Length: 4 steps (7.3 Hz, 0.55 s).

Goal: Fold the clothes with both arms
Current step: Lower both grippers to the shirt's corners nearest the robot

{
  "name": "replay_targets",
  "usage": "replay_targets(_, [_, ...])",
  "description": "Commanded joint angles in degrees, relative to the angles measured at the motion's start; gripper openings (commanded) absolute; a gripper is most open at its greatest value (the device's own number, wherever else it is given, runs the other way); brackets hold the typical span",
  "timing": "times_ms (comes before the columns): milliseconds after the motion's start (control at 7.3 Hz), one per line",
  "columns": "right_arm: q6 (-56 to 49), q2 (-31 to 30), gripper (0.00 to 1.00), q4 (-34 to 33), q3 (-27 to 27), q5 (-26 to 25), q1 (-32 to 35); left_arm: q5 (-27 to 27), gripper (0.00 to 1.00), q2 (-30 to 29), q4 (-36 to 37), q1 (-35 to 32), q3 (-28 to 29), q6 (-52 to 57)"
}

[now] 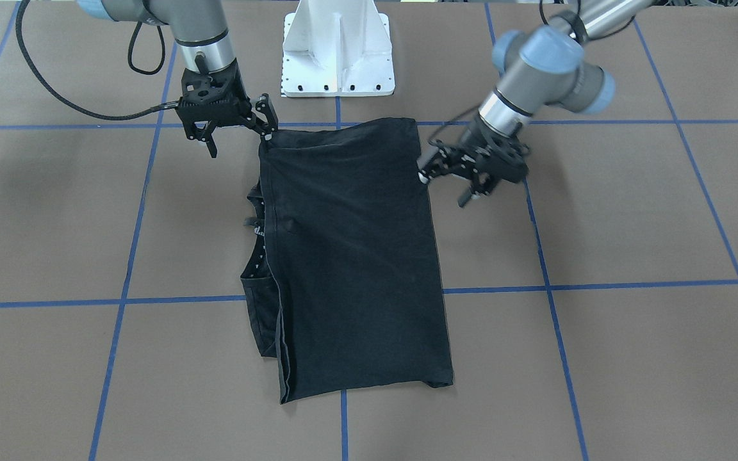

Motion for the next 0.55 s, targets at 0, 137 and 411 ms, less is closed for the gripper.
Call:
replay_targets(0, [-2.27,-5.35,1.00,1.27,3.30,0.14,0.23,6.96,1.00,0.11,11.51,10.12,-7.77,-7.28])
replay_targets(137, [-2.29,-8.43,1.00,5.80,2.80,0.05,0.14,9.35,1.00,0.28,12.15,13.21,-7.69,-7.65])
replay_targets(411, [-2.20,-12.93,1.00,13.74,2.27,0.14,0.06,10.60,1.00,3.78,12.15,14.74,-7.69,-9.50])
